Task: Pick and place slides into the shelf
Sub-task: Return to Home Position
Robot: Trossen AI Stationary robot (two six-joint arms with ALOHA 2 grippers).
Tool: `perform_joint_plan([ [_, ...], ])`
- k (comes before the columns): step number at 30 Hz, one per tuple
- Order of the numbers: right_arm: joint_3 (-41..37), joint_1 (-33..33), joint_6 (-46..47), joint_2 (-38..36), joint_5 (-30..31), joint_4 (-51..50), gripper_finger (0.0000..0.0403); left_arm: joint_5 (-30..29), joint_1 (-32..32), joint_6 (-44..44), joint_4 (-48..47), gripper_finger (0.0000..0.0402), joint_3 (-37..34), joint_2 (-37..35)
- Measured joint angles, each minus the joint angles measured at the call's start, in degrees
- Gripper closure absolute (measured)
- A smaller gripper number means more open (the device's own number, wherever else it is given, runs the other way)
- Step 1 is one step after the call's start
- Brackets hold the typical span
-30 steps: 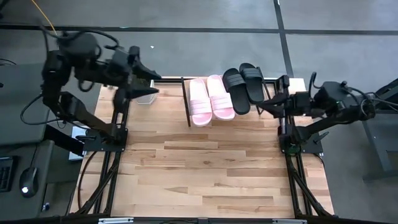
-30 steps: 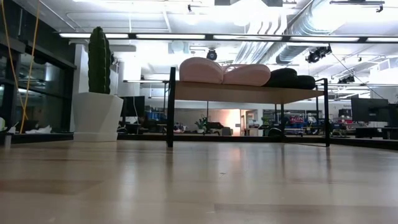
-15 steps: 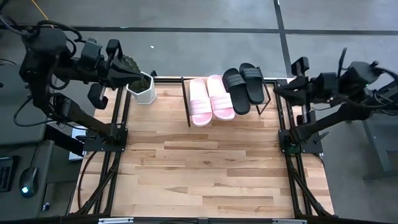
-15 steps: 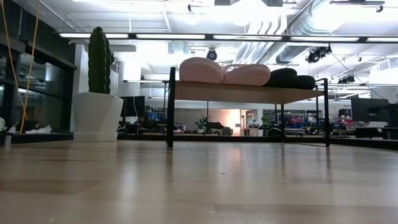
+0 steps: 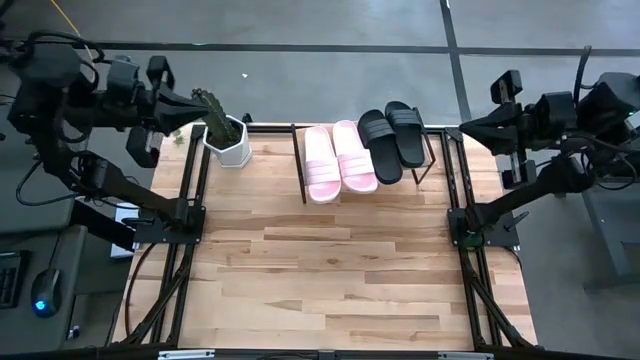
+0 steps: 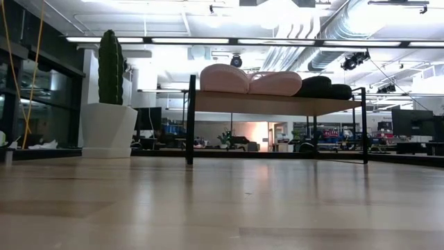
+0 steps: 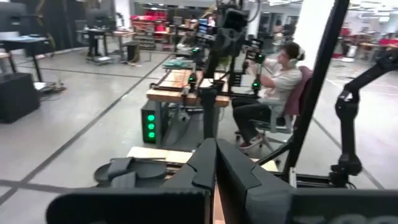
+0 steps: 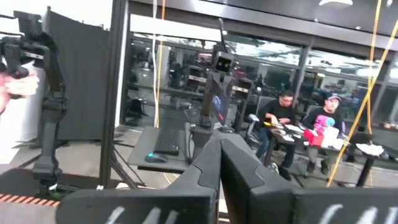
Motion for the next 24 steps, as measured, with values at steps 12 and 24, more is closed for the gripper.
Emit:
perform_joint_plan([
  [12, 0.1, 0.0, 0.6, -4.4, 3.5, -0.7, 0.0403, -2.9, 0.0, -2.6, -4.5, 0.0401, 0.0, -5.9],
  [24, 0.0, 0.0, -7.2, -2.6, 9.1, 2.0, 0.0403, -5.7, 0.0, -1.5, -3.8, 0.0401, 0.0, -6.9],
])
